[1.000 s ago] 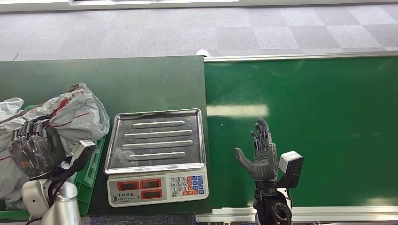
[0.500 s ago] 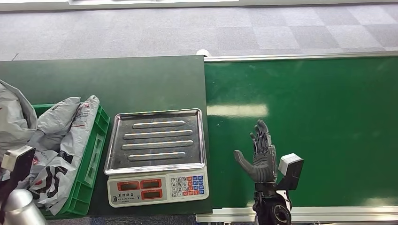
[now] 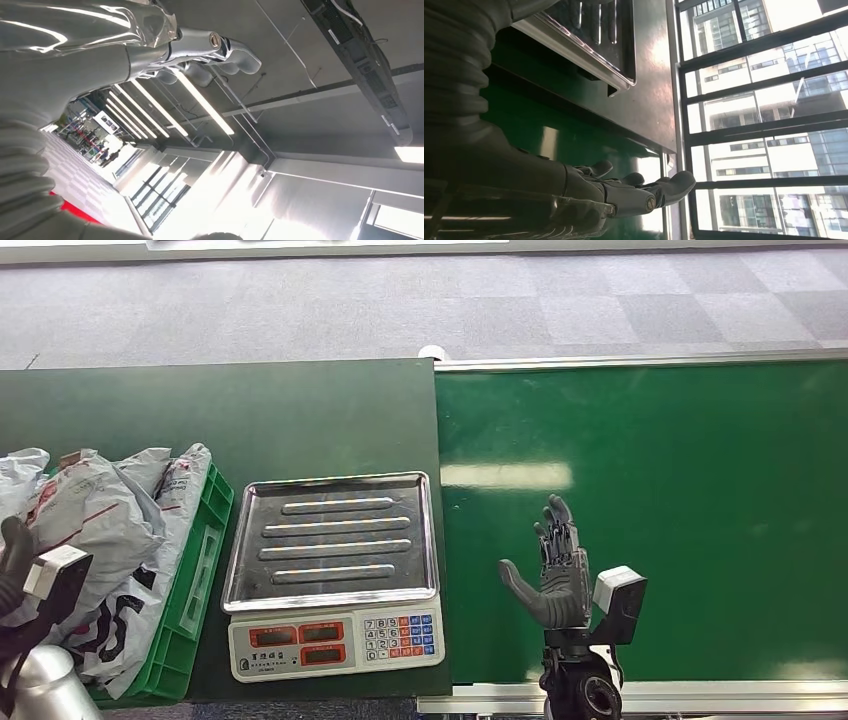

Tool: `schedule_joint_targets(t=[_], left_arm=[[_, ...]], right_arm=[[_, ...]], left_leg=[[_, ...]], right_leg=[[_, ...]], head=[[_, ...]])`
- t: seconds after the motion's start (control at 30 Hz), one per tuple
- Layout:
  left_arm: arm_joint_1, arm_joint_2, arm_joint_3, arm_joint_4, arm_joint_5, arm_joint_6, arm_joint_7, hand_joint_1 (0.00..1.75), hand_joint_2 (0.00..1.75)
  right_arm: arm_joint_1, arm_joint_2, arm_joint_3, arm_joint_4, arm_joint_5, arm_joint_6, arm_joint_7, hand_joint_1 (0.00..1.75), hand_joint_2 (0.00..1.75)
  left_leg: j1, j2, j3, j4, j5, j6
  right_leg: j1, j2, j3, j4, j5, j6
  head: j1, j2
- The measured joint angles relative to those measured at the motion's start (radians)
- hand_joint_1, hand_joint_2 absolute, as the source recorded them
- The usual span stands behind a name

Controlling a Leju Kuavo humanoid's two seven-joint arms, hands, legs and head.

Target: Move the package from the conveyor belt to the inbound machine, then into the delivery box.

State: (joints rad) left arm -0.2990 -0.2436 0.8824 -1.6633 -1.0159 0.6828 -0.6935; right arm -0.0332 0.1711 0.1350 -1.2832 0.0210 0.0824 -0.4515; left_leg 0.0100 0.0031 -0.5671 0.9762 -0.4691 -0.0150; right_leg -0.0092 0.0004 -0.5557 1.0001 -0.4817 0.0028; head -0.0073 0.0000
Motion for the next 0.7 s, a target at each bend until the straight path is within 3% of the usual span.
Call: schedule_joint_targets(t=[0.03, 0.17, 0.4, 0.7], left_arm=[[0.000, -0.001, 0.001, 0.002, 0.000, 0.000, 0.000, 0.00, 0.00], [0.000, -0.005, 0.004, 0.006, 0.000, 0.000, 0.000, 0.00, 1.75], [0.001, -0.011, 0.004, 0.003, 0.034, 0.000, 0.000, 0.00, 1.75], [0.043, -0.027, -0.082, -0.186, 0.483, 0.000, 0.000, 0.00, 1.75]], right_arm=[[0.000, 0.000, 0.000, -0.001, 0.000, 0.000, 0.000, 0.00, 1.75], [0.000, 0.000, 0.000, -0.001, 0.000, 0.000, 0.001, 0.00, 1.75], [0.000, 0.000, 0.001, -0.001, 0.000, 0.002, 0.002, 0.00, 1.75], [-0.029, -0.001, 0.014, 0.019, -0.005, 0.016, -0.004, 0.00, 1.75]], left_leg=[[0.000, 0.000, 0.000, 0.000, 0.000, 0.000], [0.000, 0.000, 0.000, 0.000, 0.000, 0.000], [0.000, 0.000, 0.000, 0.000, 0.000, 0.000], [0.000, -0.001, 0.000, 0.000, 0.000, 0.000]], right_leg=[[0.000, 0.000, 0.000, 0.000, 0.000, 0.000], [0.000, 0.000, 0.000, 0.000, 0.000, 0.000], [0.000, 0.000, 0.000, 0.000, 0.000, 0.000], [0.000, 0.000, 0.000, 0.000, 0.000, 0.000]], head=[[0.000, 0.000], [0.000, 0.000], [0.000, 0.000], [0.000, 0.000]])
